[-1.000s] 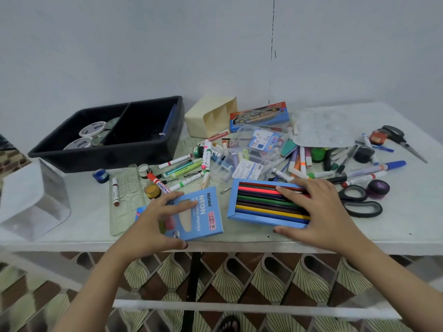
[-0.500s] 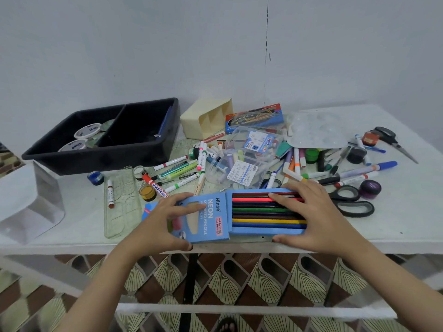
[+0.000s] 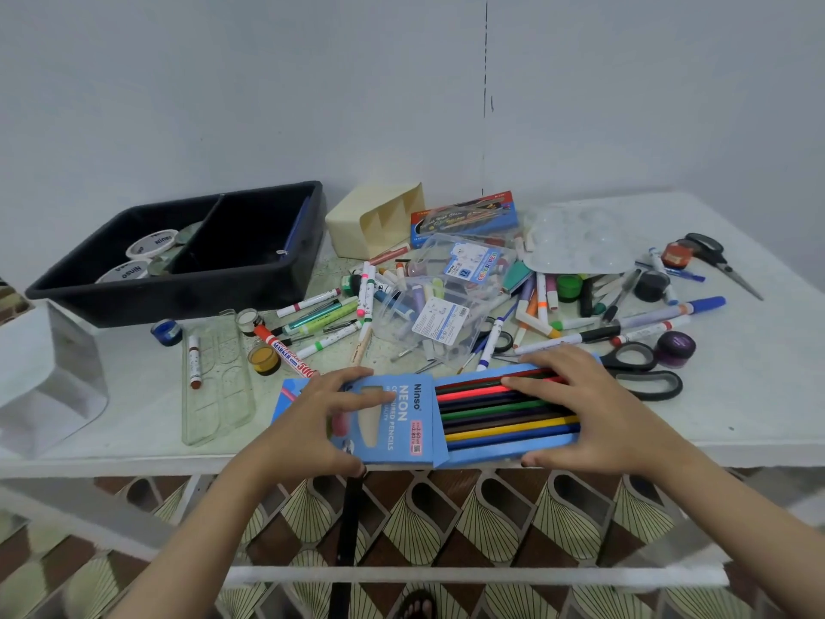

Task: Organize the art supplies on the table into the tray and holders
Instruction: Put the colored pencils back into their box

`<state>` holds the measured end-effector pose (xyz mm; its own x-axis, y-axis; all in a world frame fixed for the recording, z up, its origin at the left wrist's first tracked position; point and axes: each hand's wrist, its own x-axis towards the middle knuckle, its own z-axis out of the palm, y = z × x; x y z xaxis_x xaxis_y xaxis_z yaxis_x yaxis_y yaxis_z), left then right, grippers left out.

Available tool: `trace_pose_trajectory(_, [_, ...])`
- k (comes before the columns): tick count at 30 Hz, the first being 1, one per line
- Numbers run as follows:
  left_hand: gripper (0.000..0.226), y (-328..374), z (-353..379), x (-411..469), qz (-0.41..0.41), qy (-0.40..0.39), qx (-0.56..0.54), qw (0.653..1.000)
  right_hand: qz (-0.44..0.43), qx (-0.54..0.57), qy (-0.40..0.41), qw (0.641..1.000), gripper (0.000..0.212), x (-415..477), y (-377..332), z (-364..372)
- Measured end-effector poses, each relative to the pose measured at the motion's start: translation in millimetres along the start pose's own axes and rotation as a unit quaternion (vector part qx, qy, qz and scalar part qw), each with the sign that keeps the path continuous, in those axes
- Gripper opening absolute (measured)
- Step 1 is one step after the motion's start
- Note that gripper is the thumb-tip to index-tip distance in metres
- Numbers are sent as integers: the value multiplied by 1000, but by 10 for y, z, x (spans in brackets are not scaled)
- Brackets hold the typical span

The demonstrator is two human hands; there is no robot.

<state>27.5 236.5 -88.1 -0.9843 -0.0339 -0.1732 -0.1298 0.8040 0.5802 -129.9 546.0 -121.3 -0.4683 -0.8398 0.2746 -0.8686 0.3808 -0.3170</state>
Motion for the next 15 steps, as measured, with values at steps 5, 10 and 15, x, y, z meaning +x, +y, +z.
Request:
trace_pose_trajectory(5, [85,-16,-9,50,-1,-15,11,1000,13,-11,-6,1000,78,-7,13,-13])
trace_pose_trajectory(10, [80,-2,19,69,-3,-9,-17,1000,23,-18,13,999,79,14,47,24])
trace_pose_trajectory(15, [77,15,111,120,-13,-1,-27,1000,28,-34,14,999,81,42,44,33])
